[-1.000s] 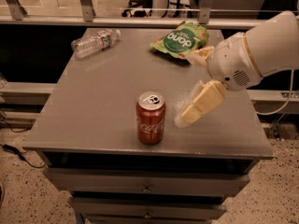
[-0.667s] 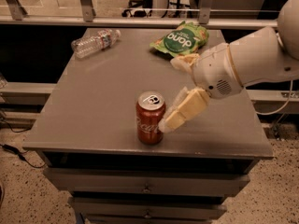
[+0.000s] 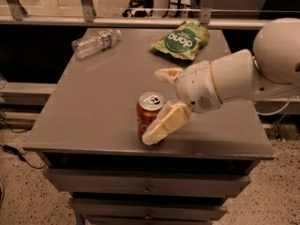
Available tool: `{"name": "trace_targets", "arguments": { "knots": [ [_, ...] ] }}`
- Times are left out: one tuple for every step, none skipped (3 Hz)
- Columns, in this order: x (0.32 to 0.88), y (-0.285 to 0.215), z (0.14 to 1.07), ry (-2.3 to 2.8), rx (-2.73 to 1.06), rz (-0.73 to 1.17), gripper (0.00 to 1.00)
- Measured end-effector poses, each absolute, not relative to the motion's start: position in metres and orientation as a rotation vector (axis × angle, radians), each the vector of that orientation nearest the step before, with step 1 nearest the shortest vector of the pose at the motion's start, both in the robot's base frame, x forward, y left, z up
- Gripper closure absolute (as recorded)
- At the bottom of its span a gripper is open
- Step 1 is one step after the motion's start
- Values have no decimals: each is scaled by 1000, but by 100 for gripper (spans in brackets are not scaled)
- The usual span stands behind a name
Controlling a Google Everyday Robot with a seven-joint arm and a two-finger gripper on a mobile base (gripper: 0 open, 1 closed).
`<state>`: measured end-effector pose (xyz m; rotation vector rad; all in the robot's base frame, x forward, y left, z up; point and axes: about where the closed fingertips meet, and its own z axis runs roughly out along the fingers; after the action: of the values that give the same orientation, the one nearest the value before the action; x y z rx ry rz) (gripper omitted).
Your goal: Move coke can near water bottle
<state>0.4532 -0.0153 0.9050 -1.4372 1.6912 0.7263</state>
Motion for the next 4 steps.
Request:
{"name": "trace_targets", "arguments": {
  "knots": [
    [451, -11, 899, 1681, -1428, 744, 15],
    [449, -12, 895, 1683, -1413, 758, 39],
    [448, -12, 893, 1686, -1407, 767, 62],
    [458, -21, 901, 1671, -1391, 744, 86]
  ]
}}
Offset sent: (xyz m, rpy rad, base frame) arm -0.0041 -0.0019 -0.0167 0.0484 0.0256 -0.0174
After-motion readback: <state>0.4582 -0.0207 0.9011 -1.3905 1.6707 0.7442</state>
